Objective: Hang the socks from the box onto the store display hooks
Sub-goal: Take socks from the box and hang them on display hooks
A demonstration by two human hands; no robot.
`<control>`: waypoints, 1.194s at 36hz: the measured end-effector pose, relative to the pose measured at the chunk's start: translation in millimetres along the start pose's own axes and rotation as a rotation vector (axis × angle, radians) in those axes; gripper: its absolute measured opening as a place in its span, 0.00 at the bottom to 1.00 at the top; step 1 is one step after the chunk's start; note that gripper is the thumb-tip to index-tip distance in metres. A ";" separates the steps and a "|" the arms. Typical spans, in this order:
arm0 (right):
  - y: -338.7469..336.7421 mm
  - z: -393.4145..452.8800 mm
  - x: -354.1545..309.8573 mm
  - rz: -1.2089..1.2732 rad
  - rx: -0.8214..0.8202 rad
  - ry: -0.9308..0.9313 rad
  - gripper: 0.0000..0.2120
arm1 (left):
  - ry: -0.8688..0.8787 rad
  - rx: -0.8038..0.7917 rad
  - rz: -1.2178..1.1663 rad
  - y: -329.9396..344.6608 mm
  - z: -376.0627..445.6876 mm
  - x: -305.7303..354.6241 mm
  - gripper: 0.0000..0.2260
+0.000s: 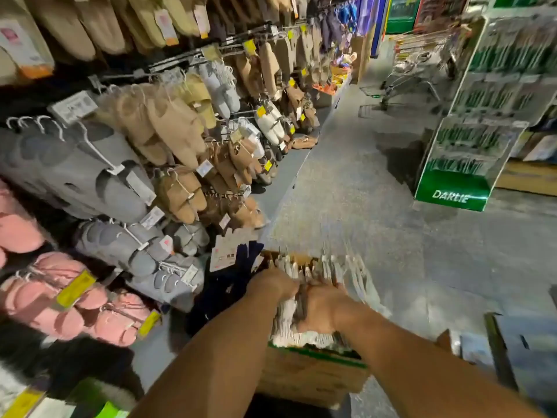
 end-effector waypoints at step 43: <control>-56.2 38.8 -1.7 1.395 -0.032 0.117 0.37 | 0.224 0.283 0.037 -88.5 -59.4 45.2 0.18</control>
Point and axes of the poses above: each hand's wrist, its own z-axis towards the middle knuckle, its own y-axis out of the palm, x = y × z, the point moved 10 cm from there along z, towards the middle knuckle, and after that the axes turned 7 degrees about -z, right-handed, at the moved point
